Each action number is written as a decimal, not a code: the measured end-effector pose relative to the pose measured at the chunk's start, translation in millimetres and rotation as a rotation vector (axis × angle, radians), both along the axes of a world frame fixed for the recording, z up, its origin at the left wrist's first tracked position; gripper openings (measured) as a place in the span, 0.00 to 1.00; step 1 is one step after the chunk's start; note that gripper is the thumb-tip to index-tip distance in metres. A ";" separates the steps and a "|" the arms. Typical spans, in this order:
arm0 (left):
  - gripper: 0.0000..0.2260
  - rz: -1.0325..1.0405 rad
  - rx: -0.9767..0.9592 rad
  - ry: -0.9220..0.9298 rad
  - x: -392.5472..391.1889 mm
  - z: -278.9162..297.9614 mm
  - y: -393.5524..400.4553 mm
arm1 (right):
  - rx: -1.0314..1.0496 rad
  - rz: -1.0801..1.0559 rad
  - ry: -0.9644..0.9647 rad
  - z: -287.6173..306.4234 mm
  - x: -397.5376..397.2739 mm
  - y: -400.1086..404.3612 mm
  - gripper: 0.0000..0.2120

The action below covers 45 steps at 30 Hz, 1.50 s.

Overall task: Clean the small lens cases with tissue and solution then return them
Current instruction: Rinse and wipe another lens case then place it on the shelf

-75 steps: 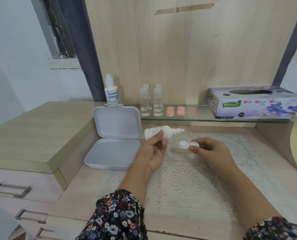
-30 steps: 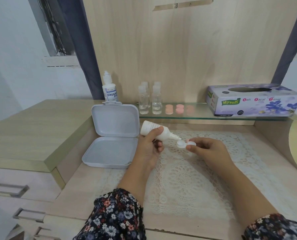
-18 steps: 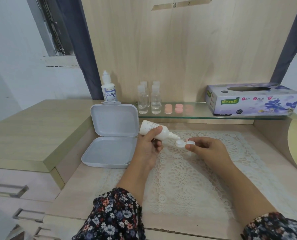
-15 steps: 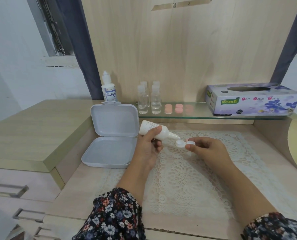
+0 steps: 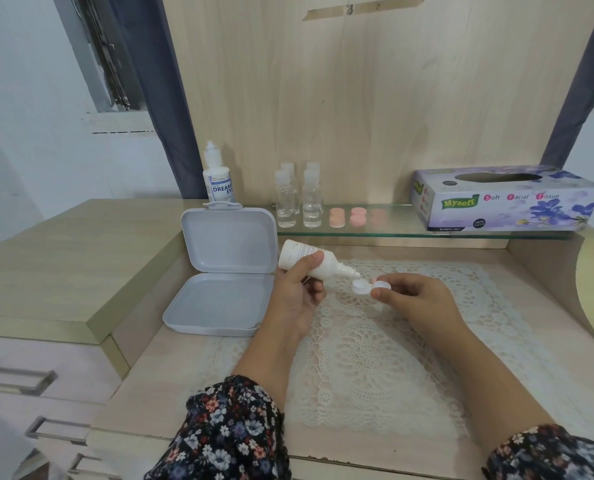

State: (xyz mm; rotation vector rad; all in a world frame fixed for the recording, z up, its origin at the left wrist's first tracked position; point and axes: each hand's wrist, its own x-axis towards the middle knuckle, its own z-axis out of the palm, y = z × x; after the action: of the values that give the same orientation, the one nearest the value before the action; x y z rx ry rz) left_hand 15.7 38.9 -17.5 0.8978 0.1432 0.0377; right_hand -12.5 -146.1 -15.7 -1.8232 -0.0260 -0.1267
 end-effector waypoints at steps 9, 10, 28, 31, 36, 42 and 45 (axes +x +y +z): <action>0.16 -0.001 0.010 -0.007 -1.0 0.6 -0.2 | -0.002 0.004 -0.002 0.5 -0.8 -0.4 0.06; 0.16 0.000 0.010 -0.006 -0.9 0.9 -0.5 | -0.002 0.005 -0.002 0.7 -0.7 -0.2 0.06; 0.21 -0.014 -0.007 -0.011 -3.2 2.5 -0.7 | -0.011 -0.003 -0.008 1.1 -0.8 0.1 0.05; 0.24 -0.015 -0.012 -0.015 -4.0 3.3 -0.7 | -0.007 0.001 -0.011 1.4 -1.4 -0.1 0.05; 0.24 -0.018 -0.002 -0.017 -4.6 3.5 -0.5 | 0.000 0.005 -0.011 1.4 -1.8 -0.3 0.05; 0.24 -0.021 -0.003 -0.024 -5.1 4.0 -0.4 | 0.000 0.001 -0.010 0.8 -1.2 -0.4 0.05; 0.21 -0.016 -0.001 -0.016 -4.4 3.0 0.2 | -0.004 -0.002 -0.008 0.6 -0.7 -0.2 0.05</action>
State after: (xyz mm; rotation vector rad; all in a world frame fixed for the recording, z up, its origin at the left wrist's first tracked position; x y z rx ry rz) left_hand 11.3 39.0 -14.5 0.8978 0.1211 0.0298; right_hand -13.2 -146.4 -15.1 -1.8273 -0.0303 -0.1355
